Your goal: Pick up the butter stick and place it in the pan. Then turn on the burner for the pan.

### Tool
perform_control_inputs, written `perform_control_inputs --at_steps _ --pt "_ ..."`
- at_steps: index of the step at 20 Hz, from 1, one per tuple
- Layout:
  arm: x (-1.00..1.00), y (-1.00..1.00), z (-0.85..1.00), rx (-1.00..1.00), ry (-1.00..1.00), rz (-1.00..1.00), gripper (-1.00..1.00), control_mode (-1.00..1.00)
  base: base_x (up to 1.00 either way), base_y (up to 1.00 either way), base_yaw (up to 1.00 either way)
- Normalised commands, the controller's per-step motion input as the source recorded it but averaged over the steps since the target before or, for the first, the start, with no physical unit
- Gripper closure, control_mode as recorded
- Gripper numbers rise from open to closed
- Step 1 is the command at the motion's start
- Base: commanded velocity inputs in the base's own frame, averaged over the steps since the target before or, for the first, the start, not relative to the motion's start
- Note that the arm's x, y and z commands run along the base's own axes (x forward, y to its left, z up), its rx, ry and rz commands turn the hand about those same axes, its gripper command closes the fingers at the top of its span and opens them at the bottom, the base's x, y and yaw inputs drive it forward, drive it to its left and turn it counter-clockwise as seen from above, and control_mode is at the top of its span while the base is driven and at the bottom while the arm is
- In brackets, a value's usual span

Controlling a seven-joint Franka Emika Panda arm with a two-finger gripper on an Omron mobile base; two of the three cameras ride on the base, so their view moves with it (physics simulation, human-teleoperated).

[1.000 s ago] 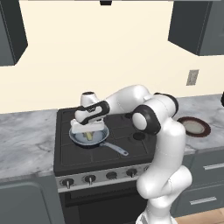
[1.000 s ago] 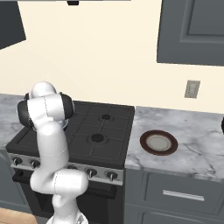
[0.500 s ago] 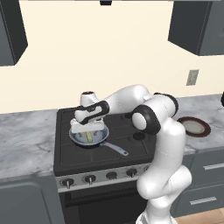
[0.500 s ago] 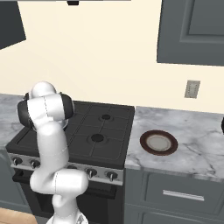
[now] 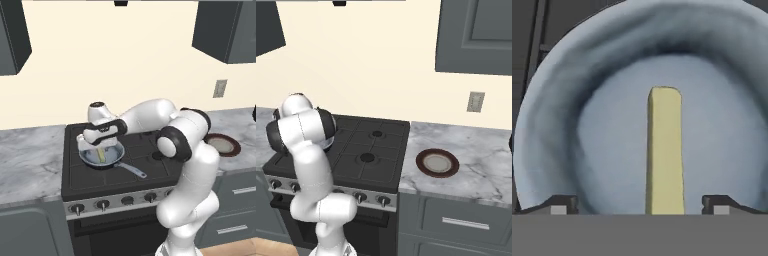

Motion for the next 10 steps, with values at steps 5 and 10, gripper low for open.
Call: perform_control_inputs --at_steps 5,10 --pt "-0.41 0.0 0.38 0.01 -0.14 0.0 -1.0 -1.0 0.0 0.0 0.0" --pt "-0.43 0.04 0.23 0.06 -0.18 0.0 -1.0 -1.0 0.0 0.0 0.0"
